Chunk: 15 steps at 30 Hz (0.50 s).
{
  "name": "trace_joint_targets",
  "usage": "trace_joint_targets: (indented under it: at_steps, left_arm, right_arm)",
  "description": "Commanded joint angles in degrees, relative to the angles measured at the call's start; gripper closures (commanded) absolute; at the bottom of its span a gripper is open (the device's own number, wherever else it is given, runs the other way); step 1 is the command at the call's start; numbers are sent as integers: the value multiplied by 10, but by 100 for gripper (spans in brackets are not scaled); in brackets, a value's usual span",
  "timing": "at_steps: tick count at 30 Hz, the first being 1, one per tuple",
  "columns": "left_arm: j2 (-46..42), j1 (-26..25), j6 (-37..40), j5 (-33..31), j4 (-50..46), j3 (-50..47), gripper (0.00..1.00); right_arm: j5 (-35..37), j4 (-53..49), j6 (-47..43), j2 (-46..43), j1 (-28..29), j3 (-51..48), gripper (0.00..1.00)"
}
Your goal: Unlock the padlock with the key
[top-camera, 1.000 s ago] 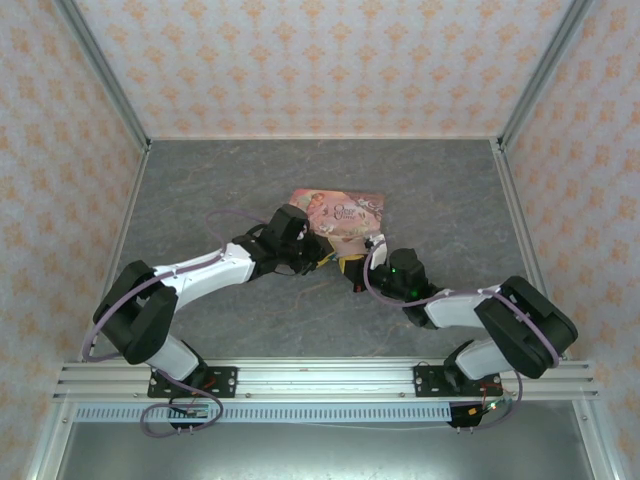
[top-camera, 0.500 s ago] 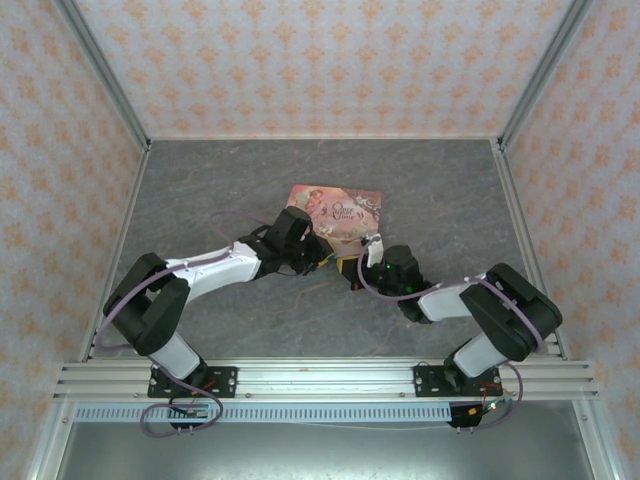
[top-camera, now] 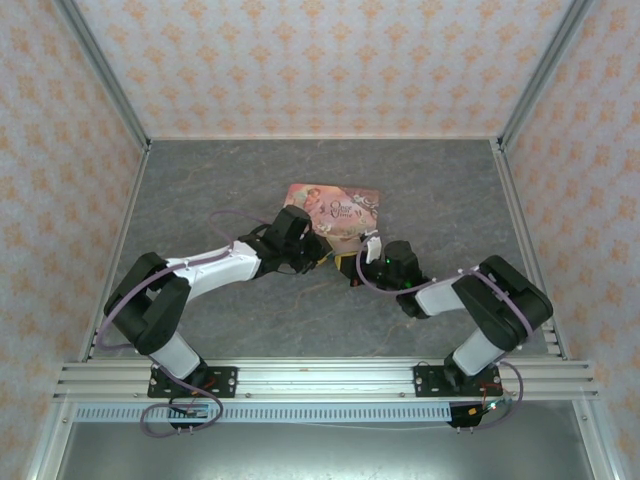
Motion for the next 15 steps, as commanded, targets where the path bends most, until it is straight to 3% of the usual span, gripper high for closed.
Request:
trace_joint_targets:
  at_steps: [1, 9, 15]
  left_arm:
    - [13, -28, -1, 109, 28, 17, 100]
    - [49, -28, -2, 102, 57, 3, 99]
    - [67, -27, -6, 82, 80, -12, 88]
  right_arm:
    - [-51, 110, 34, 17, 5, 44, 100]
    - [-23, 124, 60, 53, 16, 22, 100]
    - [12, 121, 80, 56, 23, -8, 100]
